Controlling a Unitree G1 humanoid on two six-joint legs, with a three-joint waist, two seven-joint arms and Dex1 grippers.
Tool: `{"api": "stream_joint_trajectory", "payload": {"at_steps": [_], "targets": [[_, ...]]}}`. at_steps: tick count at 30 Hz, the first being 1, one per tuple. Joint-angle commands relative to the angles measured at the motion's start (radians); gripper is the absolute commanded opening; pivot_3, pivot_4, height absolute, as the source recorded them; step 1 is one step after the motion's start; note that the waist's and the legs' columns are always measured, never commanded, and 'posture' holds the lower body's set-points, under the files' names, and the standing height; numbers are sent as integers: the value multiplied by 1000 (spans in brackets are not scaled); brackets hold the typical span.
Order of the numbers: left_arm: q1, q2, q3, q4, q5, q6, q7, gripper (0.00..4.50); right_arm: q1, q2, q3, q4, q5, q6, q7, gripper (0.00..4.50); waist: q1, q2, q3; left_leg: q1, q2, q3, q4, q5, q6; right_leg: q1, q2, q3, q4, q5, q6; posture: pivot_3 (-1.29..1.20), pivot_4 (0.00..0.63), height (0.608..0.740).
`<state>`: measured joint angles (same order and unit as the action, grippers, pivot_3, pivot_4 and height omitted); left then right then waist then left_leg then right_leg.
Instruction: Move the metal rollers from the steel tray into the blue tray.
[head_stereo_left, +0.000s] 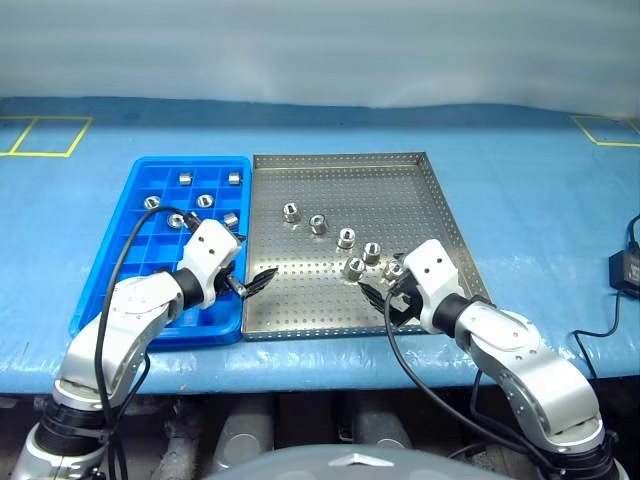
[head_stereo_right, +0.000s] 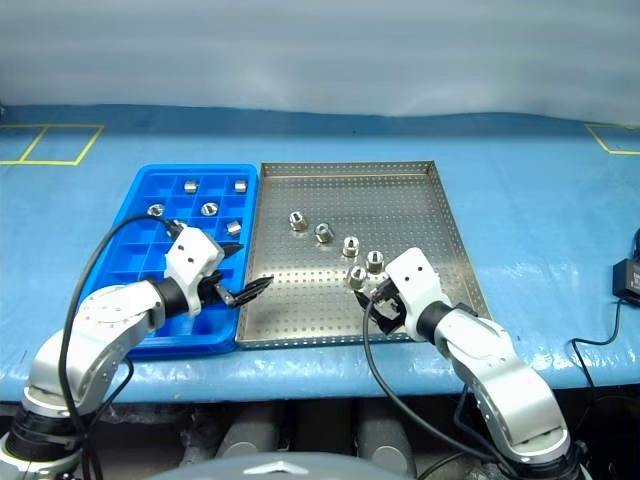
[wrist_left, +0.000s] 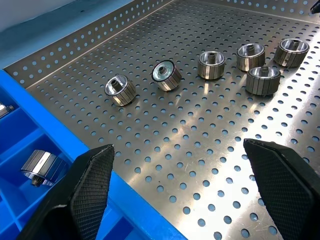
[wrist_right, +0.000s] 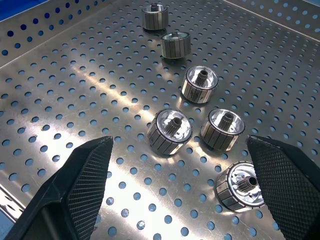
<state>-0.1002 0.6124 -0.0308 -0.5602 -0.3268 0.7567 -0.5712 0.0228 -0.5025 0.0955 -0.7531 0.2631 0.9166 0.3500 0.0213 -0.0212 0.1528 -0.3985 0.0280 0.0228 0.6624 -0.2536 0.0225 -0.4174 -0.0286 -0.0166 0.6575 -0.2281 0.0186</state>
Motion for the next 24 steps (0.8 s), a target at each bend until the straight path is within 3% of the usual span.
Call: {"api": "stream_joint_trajectory", "payload": {"at_steps": [1, 9, 17, 24], "targets": [[-82, 16, 11, 5, -10, -23, -29, 4481, -11, 6, -6, -10, -4, -23, -4, 4500, 3, 0, 0, 0, 0, 0, 0, 0, 0, 0, 0, 0, 0, 0, 0, 56, 150, 740], [-447, 66, -137, 433, 192, -100, -46, 4481, -13, 25, 5, -4, -12, -33, -17, 4500, 6, -1, 1, 1, -1, 0, 2, 0, 0, 1, 2, -1, 1, 0, 0, 34, 150, 740], [-813, -111, -202, 1010, 267, -193, -98, 4481, 4, 50, 12, -11, -25, -47, -40, 4500, 0, -2, 1, -3, -4, 1, 3, -2, 3, -1, 2, 0, -1, 4, 8, -5, 150, 740], [-983, -190, -243, 1367, 331, -289, -218, 4481, 28, 63, 15, -26, -34, -51, -61, 4500, -30, -2, 1, -9, -7, 2, 4, -2, 4, -8, 2, 2, 1, 4, 7, -36, 150, 740]]}}
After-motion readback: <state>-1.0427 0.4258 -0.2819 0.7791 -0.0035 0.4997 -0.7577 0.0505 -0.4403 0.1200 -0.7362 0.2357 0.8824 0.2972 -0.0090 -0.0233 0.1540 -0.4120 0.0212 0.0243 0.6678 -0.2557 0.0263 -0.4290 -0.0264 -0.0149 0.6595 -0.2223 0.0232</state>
